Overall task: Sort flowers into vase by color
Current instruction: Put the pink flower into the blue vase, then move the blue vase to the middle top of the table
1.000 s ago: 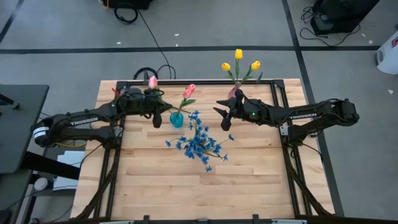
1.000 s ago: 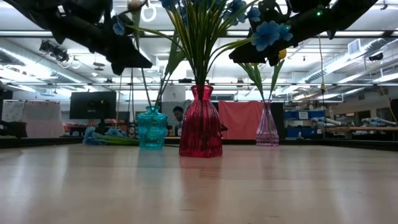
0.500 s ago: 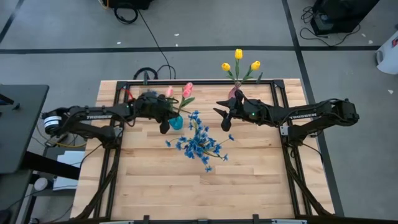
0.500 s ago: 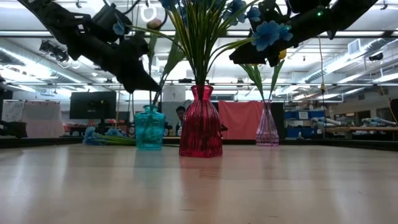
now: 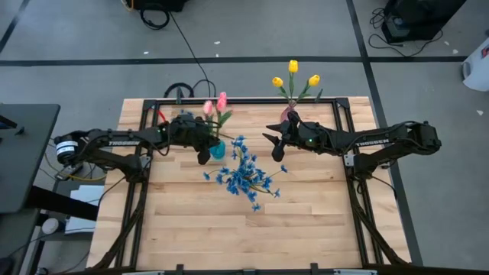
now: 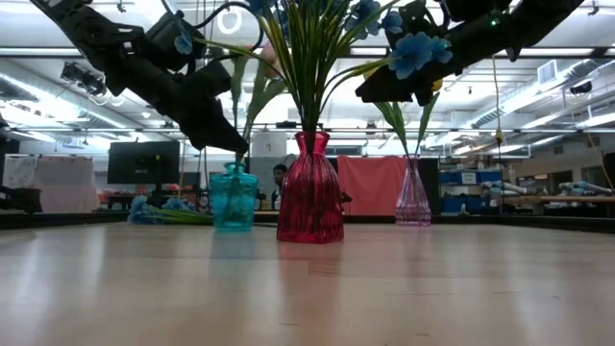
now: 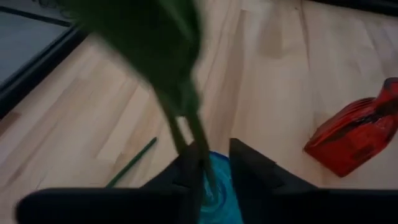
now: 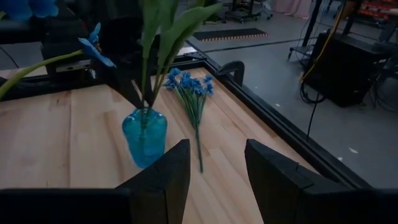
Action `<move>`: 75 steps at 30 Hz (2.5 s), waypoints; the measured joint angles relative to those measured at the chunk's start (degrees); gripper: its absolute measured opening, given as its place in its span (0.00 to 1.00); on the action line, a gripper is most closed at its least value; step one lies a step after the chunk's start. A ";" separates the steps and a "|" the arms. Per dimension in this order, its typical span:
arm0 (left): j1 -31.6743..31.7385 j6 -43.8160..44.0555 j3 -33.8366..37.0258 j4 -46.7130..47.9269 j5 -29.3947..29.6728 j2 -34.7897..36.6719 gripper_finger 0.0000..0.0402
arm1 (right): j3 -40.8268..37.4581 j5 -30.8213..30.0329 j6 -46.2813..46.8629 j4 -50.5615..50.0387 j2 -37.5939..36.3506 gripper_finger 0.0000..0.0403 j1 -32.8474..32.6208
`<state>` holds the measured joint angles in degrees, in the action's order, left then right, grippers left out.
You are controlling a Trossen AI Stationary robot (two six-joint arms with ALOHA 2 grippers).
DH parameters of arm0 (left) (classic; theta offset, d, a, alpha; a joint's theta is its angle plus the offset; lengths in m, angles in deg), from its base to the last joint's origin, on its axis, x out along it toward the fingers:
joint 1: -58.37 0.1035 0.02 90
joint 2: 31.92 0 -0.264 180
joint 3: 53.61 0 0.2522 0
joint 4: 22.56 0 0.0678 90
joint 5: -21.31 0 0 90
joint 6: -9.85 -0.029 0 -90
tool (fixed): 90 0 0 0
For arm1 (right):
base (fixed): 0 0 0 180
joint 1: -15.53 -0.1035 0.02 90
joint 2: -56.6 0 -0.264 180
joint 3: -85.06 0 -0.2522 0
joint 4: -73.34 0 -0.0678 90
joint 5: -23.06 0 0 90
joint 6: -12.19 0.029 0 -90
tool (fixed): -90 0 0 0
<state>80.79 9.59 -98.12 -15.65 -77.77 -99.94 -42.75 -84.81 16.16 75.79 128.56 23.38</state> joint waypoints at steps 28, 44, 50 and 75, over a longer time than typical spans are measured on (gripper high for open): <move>-0.68 -3.58 6.86 3.88 3.21 12.60 0.45 | 0.02 -0.09 0.41 0.78 0.02 0.41 -0.72; -0.68 2.03 16.28 -1.57 4.62 13.06 0.45 | 0.02 -0.48 0.82 0.66 0.02 0.41 -2.29; -0.87 5.33 24.48 -16.35 2.94 12.89 0.45 | 0.02 -0.48 -0.12 0.52 0.02 0.41 -2.27; -3.06 6.43 26.62 -37.73 11.17 -4.47 0.89 | 0.02 1.76 -2.94 1.71 0.02 0.41 -2.69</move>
<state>77.73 16.02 -71.49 -53.38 -66.61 -104.41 -42.73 -83.05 13.23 77.50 128.58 20.70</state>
